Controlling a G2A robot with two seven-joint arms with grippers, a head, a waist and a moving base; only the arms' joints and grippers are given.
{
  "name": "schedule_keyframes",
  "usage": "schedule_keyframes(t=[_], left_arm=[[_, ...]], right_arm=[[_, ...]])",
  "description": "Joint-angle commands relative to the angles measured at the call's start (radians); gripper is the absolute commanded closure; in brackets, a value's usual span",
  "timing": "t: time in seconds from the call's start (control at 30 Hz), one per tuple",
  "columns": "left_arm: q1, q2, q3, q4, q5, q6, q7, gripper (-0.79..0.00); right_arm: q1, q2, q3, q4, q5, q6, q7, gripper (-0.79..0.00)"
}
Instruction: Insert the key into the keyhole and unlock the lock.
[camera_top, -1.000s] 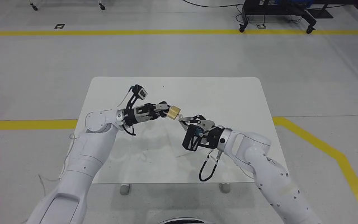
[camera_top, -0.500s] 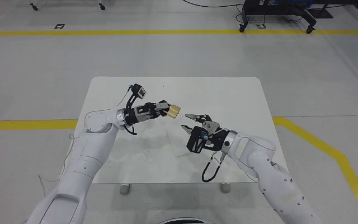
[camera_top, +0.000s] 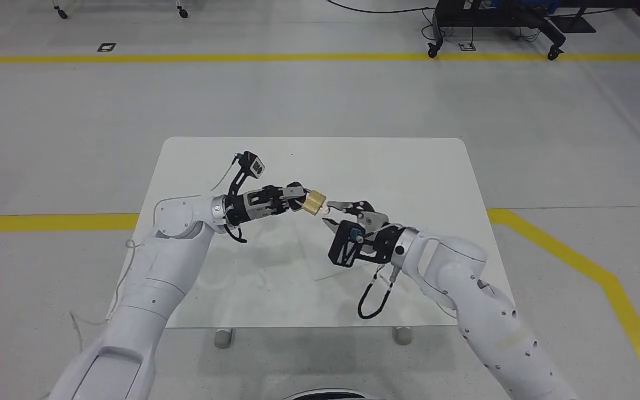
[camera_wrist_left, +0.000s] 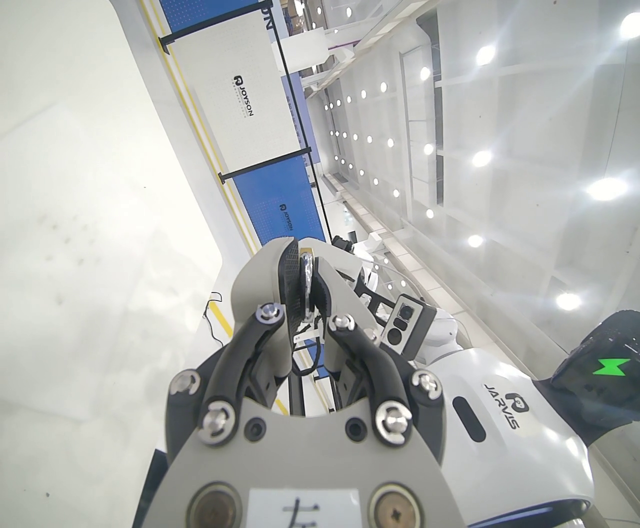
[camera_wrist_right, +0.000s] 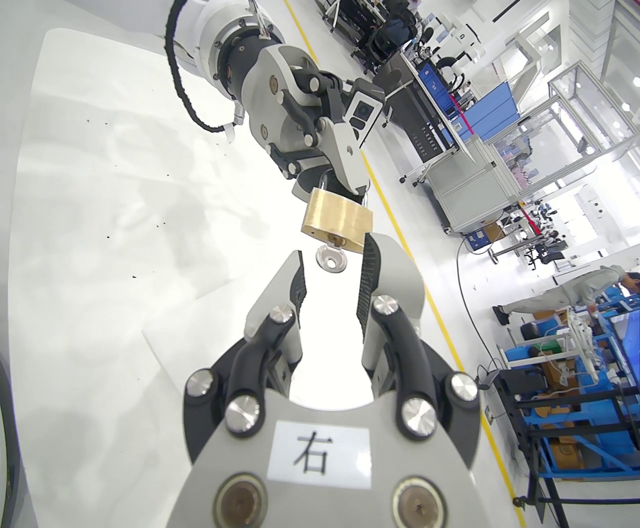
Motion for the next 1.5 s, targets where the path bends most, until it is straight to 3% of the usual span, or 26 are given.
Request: schedule_keyframes(t=[0.0, 0.2, 0.7, 1.07, 1.33, 1.37, 1.4, 1.43, 1.47], left_arm=[[-0.002, 0.001, -0.001, -0.001, 0.001, 0.001, -0.001, 0.0], [-0.003, 0.002, -0.005, -0.001, -0.001, 0.008, -0.004, 0.0], [-0.01, 0.001, 0.002, 0.006, -0.002, -0.001, -0.009, 0.0], [-0.005, 0.003, -0.004, 0.003, -0.002, -0.046, -0.013, 0.0], [-0.002, 0.005, -0.01, 0.003, 0.007, -0.066, -0.001, 0.0], [-0.001, 0.006, -0.01, 0.002, 0.011, -0.071, 0.002, 0.0], [0.0, 0.006, -0.011, 0.002, 0.017, -0.075, 0.005, 0.0], [0.001, 0.007, -0.012, 0.0, 0.021, -0.078, 0.009, 0.0], [0.003, 0.007, -0.012, -0.003, 0.024, -0.08, 0.011, 0.0]], right_arm=[[0.005, 0.0, -0.004, 0.003, 0.002, -0.001, 0.005, -0.188], [0.021, -0.002, -0.018, 0.014, 0.004, -0.001, 0.014, 0.0], [0.034, -0.001, -0.008, 0.043, 0.095, -0.024, -0.01, 0.0], [0.078, -0.001, 0.056, 0.157, 0.532, -0.159, 0.066, 0.0], [0.089, 0.007, 0.071, 0.171, 0.629, -0.21, 0.106, 0.0], [0.09, 0.007, 0.071, 0.173, 0.636, -0.212, 0.115, -0.105], [0.092, 0.008, 0.07, 0.173, 0.639, -0.211, 0.127, -0.296], [0.093, 0.009, 0.069, 0.172, 0.644, -0.21, 0.134, -0.785], [0.094, 0.009, 0.069, 0.17, 0.649, -0.209, 0.139, -0.785]])
